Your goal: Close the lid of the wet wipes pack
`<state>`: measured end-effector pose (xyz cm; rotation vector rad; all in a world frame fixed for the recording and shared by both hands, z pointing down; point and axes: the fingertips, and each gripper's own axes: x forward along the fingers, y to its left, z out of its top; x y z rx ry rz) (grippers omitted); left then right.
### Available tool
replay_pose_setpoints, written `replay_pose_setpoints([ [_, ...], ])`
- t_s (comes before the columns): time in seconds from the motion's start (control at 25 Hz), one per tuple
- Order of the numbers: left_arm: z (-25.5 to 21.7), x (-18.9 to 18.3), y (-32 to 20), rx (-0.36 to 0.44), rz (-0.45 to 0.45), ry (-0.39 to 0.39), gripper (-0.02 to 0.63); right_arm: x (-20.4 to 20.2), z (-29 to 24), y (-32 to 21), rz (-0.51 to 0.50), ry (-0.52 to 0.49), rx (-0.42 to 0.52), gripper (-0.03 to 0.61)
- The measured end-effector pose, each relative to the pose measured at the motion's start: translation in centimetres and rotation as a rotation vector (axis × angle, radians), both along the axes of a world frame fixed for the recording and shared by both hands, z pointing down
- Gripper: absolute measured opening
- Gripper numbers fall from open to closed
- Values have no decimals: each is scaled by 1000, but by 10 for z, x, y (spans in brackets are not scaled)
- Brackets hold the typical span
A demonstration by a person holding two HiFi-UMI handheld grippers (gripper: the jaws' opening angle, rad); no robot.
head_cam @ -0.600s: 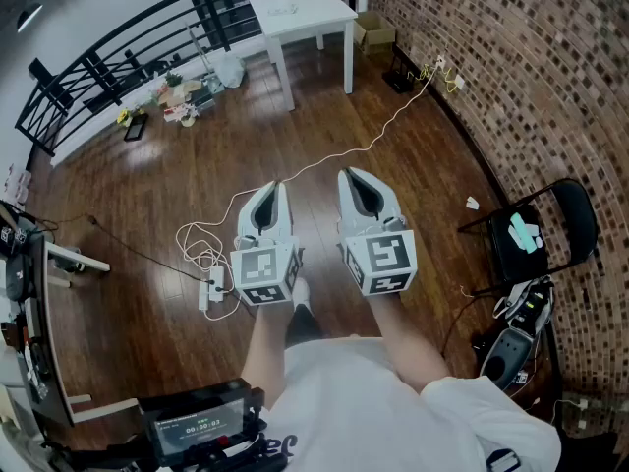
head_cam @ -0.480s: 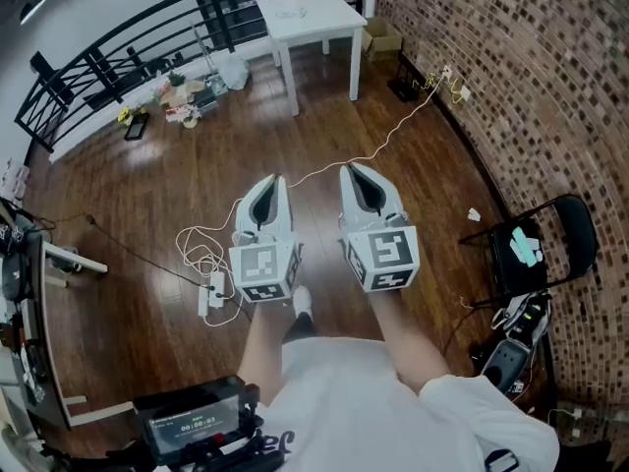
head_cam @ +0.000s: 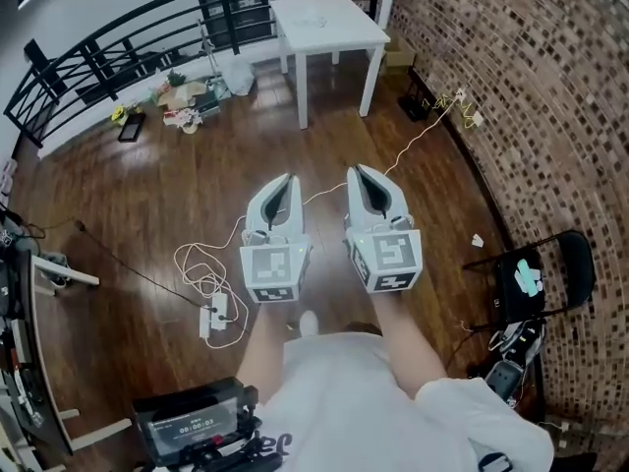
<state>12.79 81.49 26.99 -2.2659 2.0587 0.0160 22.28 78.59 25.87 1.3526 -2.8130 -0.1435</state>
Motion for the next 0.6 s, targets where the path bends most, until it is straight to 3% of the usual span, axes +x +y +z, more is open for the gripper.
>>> replay_pose_setpoints([
  [0.28, 12, -66, -44, -27, -25, 69, 15, -56, 2, -37, -6, 73, 14, -11],
  [0.6, 56, -95, -145, -88, -35, 66, 16, -112, 46, -145, -78, 56, -44, -9],
])
